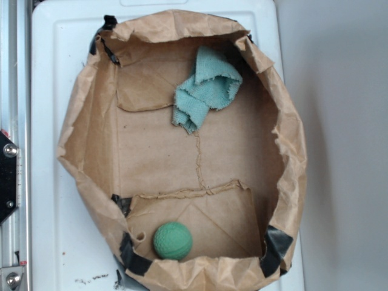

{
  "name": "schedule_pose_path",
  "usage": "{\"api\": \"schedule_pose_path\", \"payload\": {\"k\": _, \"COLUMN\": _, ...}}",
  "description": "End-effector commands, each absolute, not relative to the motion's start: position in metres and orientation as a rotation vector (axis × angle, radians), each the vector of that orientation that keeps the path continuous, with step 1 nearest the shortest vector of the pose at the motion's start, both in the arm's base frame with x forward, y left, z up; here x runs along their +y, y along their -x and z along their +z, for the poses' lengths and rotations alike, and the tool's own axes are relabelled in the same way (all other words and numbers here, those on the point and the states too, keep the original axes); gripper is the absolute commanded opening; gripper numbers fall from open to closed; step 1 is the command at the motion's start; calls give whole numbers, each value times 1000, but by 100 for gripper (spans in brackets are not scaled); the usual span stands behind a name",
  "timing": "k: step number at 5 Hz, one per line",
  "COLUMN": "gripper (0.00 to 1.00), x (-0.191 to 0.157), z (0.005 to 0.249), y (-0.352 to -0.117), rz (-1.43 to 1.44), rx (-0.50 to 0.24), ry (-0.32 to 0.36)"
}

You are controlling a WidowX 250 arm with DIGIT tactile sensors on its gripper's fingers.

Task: Grab the blue cloth.

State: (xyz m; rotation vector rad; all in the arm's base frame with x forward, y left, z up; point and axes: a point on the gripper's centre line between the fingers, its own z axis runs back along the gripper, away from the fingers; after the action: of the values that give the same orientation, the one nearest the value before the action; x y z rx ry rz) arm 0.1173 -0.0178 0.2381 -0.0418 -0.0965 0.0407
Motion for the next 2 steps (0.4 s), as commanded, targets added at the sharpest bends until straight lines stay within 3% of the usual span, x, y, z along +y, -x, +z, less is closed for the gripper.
{"api": "schedule_pose_path", "payload": {"k": 1, "gripper": 100, "x": -18, "z": 238, "y": -117, "rz": 41, "rx": -96, "ry": 42}}
{"api": "schedule_pose_path", "payload": {"k": 2, "gripper": 100, "x": -23, "z": 218, "y": -153, "rz": 100, "rx": -124, "ry": 3}}
